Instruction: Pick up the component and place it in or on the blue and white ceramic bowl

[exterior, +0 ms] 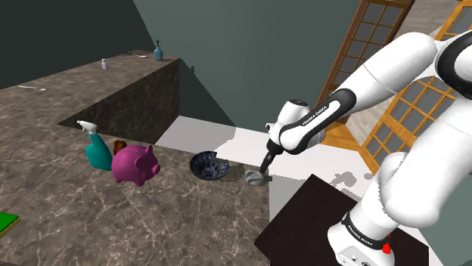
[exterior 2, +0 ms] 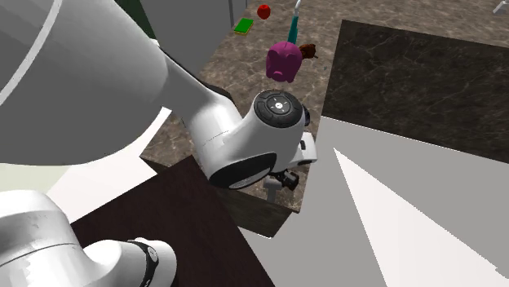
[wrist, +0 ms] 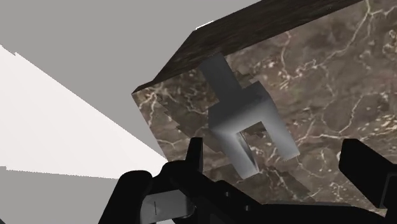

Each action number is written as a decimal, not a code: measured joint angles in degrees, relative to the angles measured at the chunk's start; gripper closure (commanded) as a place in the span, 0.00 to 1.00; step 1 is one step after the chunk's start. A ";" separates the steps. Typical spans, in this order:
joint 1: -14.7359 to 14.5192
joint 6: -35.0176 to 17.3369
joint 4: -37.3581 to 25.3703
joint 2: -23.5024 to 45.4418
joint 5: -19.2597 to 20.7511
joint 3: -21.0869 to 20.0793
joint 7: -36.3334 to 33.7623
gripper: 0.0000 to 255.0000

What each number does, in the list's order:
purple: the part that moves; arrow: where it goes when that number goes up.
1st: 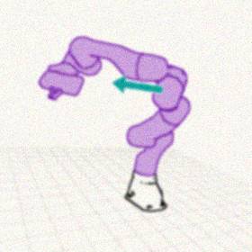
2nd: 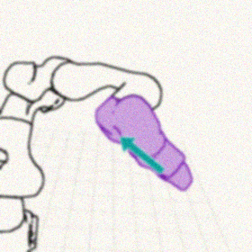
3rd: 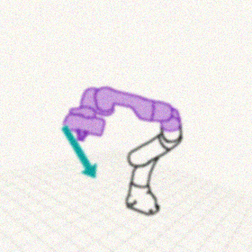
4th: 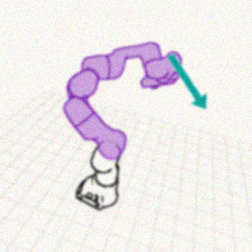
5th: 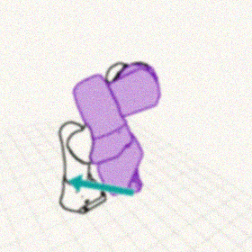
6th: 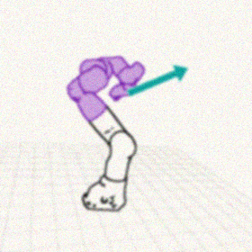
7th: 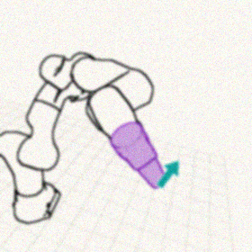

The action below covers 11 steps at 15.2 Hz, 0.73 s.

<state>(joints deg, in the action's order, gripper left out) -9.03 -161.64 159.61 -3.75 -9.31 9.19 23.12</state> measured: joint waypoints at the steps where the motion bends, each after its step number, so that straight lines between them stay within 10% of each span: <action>1: -0.36 -2.06 0.09 2.17 -1.99 0.07 2.26 0.00; 11: 4.70 -13.11 -4.67 18.41 -19.77 -9.12 17.76 0.00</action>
<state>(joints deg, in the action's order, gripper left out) -4.33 -174.75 154.95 14.66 -29.08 0.07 40.88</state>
